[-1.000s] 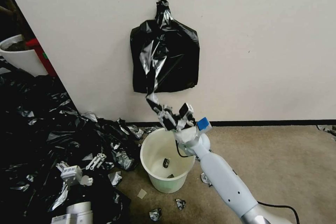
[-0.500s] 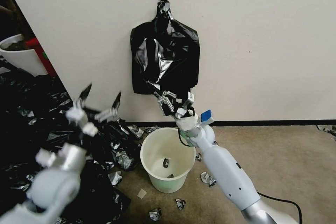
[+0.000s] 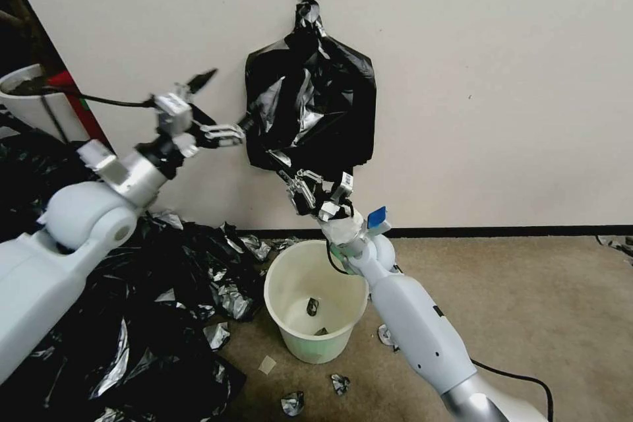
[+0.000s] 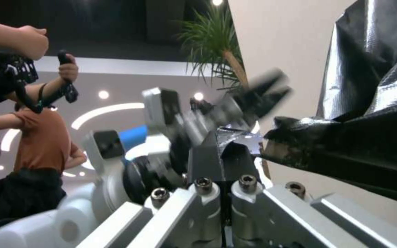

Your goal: Place a trash bag onto the trash bin.

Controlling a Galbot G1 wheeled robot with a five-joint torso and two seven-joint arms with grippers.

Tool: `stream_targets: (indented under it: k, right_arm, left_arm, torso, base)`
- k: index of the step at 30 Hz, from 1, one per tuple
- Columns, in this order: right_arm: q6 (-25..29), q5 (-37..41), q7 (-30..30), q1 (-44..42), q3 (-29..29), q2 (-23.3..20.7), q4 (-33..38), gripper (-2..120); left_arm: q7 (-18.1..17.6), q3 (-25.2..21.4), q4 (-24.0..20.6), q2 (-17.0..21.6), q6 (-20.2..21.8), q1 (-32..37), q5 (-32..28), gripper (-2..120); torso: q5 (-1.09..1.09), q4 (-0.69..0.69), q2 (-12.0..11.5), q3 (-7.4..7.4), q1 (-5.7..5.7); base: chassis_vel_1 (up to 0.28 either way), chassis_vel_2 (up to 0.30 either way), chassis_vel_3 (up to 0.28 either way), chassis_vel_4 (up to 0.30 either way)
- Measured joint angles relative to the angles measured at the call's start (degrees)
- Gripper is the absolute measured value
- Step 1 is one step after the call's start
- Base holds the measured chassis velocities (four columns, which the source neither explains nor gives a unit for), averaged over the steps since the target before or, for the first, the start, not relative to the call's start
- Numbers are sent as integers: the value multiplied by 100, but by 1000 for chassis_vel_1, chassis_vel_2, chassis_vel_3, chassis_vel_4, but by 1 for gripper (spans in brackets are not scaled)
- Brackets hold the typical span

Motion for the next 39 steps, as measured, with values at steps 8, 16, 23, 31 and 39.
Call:
stream_targets:
  k: [8,16,23,31,39]
  right_arm:
    - [2,-72,-8,65,19,95,-49,0]
    - [3,-105,20,55,93,96,-51,0]
    - [4,-91,65,41,125,90,-12,0]
    - [101,-114,421,-67,133,57,142,0]
    - [478,-573,2022,-655,0,-165,886,10]
  left_arm:
    - [320,749,749,-214,-69,-974,315,100]
    - [604,845,926,-372,-104,-1144,365,81]
    - [627,833,1018,-430,-58,-1148,486,56]
    - [404,810,948,-523,-12,-1087,433,27]
    - [124,685,713,-655,-7,-768,116,1]
  torso:
    - [1,0,0,0,0]
    - [0,0,0,-1,0]
    - [0,0,0,-1,0]
    - [1,0,0,-1,0]
    - [2,1,0,-1,0]
  base:
    - [0,0,0,0]
    - [0,0,0,0]
    - [0,0,0,0]
    - [0,0,0,0]
    - [0,0,0,0]
